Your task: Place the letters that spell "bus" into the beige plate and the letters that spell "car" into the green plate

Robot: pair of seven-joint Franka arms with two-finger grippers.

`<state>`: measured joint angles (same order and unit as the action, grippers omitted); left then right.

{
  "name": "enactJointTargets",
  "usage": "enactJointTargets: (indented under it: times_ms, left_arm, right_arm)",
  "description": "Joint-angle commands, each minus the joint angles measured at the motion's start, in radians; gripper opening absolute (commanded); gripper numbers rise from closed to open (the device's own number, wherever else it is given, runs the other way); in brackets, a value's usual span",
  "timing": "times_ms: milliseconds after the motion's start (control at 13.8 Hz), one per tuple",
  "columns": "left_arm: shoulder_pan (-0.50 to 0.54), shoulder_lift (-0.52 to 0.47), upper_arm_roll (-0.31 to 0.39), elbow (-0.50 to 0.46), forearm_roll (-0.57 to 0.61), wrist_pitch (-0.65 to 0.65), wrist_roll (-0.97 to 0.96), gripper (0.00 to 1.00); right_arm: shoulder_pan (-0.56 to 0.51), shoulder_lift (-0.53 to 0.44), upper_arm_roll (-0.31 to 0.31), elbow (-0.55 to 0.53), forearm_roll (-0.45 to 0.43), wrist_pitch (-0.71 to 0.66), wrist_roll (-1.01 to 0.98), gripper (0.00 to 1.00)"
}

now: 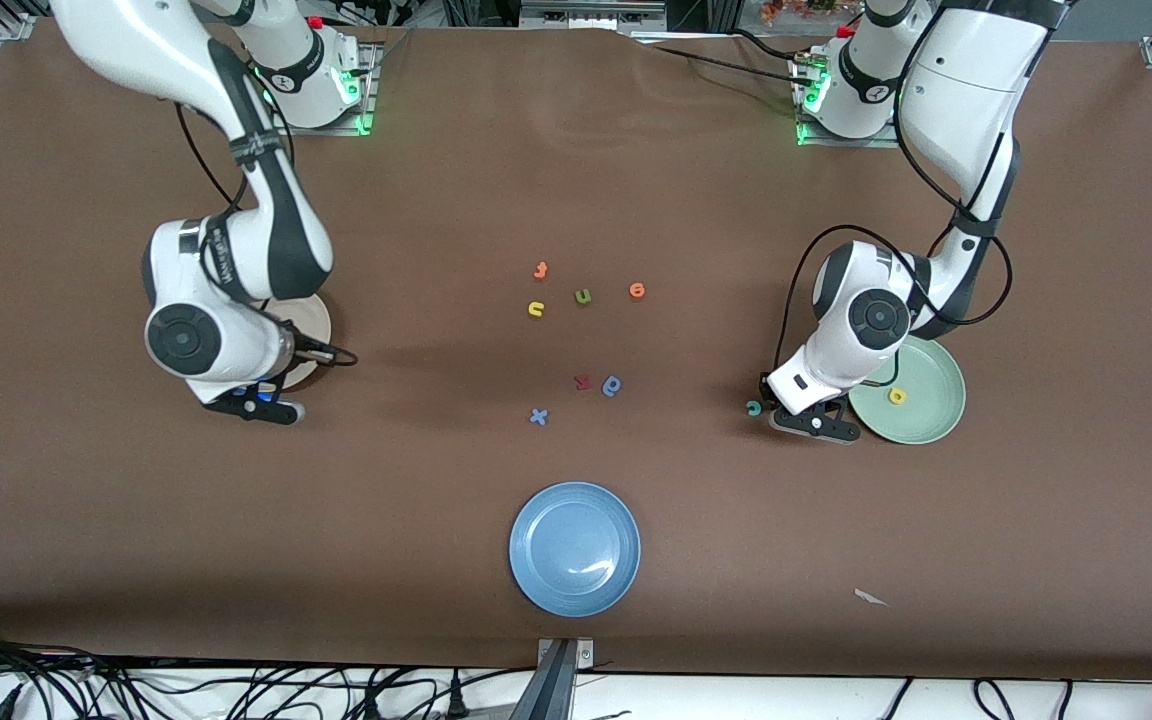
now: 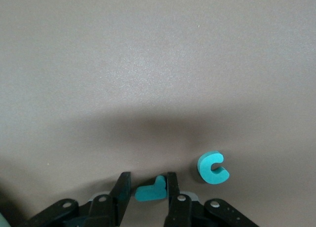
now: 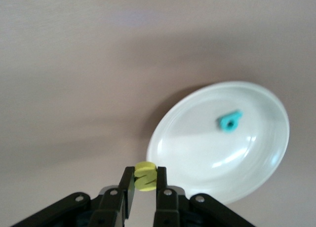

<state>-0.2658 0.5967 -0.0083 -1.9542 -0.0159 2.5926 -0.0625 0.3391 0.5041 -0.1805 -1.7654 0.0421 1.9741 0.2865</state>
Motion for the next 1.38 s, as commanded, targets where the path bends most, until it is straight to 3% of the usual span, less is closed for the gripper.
enactJointTargets:
  times_ms: [0,73,145,218,508,871,1088,1306]
  left_arm:
    - [-0.003,0.015,0.004,0.0,0.025,0.008,-0.002,0.28]
    - [-0.003,0.014,0.004,0.0,0.025,0.008,-0.002,0.24]
    - [-0.003,0.014,0.004,0.0,0.025,0.008,-0.002,0.22]
    - [-0.003,0.014,0.004,0.0,0.025,0.008,-0.002,0.16]
    - [-0.003,0.011,0.004,0.001,0.025,0.008,0.001,0.13]
    - [-0.001,-0.018,0.004,0.005,0.027,-0.017,0.007,0.13]
    - [0.013,-0.054,0.005,0.009,0.123,-0.057,0.006,0.13]
    - [0.034,-0.089,0.005,0.011,0.139,-0.106,0.016,0.13]
  right_arm:
    - [-0.038,0.007,0.006,-0.069,0.012,0.089,-0.102,0.21]
    - [-0.038,0.007,0.004,-0.083,0.012,0.101,-0.102,0.46]
    - [-0.04,0.007,0.004,-0.083,0.012,0.106,-0.102,0.88]
    - [-0.04,0.007,0.003,-0.083,0.012,0.103,-0.102,0.99]
    - [-0.022,-0.028,0.032,-0.04,0.012,0.027,0.003,0.99]
    - [-0.017,-0.073,0.237,-0.026,0.012,-0.008,0.306,0.99]
    - [-0.012,-0.047,0.384,-0.037,0.012,0.018,0.538,0.99]
    - [0.072,0.008,0.427,-0.039,0.012,0.13,0.725,0.99]
